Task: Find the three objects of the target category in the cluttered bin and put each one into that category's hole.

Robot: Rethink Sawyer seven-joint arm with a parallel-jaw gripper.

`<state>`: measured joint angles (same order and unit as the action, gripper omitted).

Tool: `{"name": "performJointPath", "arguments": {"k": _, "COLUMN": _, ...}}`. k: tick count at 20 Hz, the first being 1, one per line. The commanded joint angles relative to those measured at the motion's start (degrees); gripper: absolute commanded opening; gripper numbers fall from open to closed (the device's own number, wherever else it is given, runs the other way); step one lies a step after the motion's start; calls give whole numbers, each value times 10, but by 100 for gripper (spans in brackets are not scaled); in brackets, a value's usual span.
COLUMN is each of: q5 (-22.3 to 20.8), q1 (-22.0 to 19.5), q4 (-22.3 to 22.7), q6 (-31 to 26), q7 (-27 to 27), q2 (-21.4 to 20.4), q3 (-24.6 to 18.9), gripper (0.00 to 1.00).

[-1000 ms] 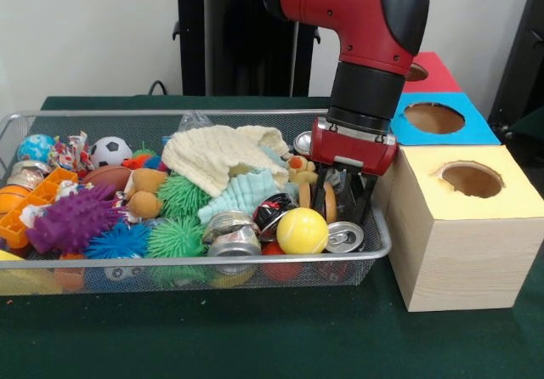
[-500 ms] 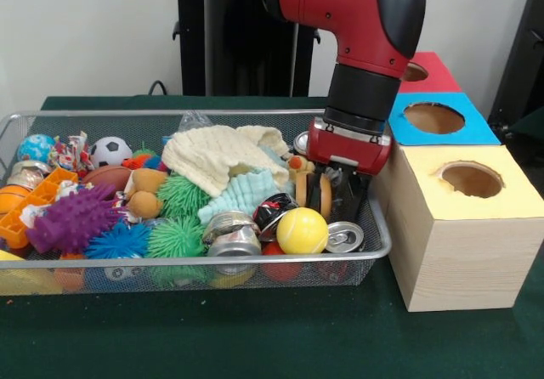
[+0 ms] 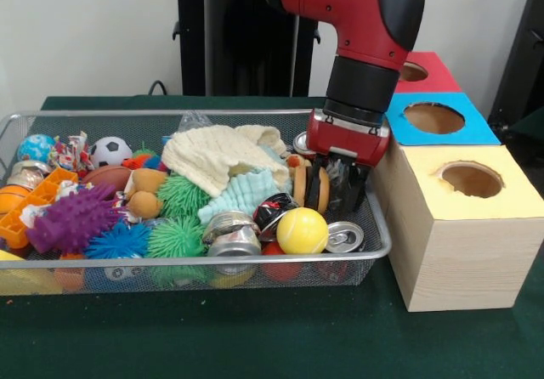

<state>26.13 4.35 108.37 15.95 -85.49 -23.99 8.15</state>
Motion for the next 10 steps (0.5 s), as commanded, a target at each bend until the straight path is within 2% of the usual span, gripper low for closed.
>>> {"name": "performJointPath", "arguments": {"k": 1, "q5": 9, "q1": 13, "q4": 64, "q6": -76, "q7": -144, "q2": 7, "q3": -43, "gripper": 100}}
{"name": "performJointPath", "arguments": {"k": 10, "q5": -4, "q1": 5, "q4": 99, "q6": -93, "q7": -138, "q2": -25, "q3": -44, "gripper": 100}}
